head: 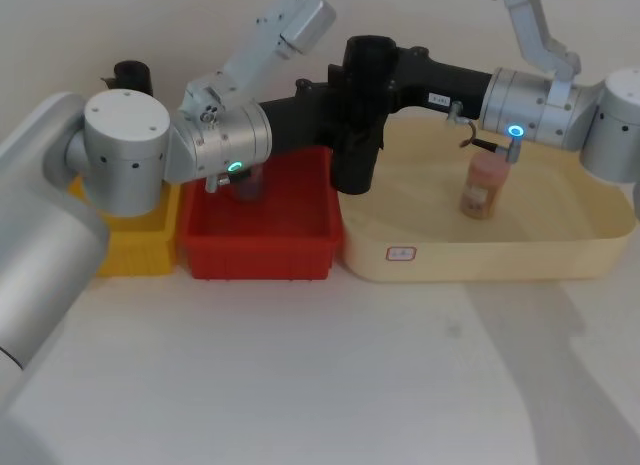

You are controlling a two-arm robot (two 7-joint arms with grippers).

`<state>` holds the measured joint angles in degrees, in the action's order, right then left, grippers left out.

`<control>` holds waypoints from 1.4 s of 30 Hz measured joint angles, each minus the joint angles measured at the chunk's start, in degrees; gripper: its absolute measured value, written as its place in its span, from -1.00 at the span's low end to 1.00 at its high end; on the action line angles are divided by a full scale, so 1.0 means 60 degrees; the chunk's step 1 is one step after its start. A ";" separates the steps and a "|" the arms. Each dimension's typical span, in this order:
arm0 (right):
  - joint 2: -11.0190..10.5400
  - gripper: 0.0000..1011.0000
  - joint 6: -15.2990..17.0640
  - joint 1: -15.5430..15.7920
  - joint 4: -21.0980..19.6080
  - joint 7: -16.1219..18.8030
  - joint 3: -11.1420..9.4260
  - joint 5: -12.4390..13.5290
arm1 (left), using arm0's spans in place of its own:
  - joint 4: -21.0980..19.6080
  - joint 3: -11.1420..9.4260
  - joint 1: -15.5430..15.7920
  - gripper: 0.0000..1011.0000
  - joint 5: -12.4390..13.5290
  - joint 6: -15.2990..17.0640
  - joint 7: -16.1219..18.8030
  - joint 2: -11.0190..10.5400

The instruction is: Pick up the garbage bag with the one hand and transfer it to the other hand.

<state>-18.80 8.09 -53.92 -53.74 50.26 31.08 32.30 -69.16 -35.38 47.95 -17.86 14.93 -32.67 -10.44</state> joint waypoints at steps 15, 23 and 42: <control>-0.0001 0.06 0.0000 0.0000 0.0000 -0.0002 -0.0001 0.0000 | 0.0000 -0.0001 -0.0001 -0.14 0.0000 0.0000 -0.0005 0.0000; -0.0040 0.05 0.0018 0.0021 -0.0098 -0.0165 0.0005 -0.0037 | -0.0001 0.0000 0.0000 0.30 -0.0001 -0.0002 -0.0009 0.0001; -0.0385 0.06 0.0504 0.0447 -0.1339 -0.2307 -0.0112 -0.0654 | 0.0001 0.0001 0.0000 0.98 0.0001 0.0000 -0.0003 -0.0001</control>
<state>-21.12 11.11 -51.24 -61.78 36.41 30.40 28.38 -69.15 -35.38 47.95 -17.86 14.93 -32.69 -10.45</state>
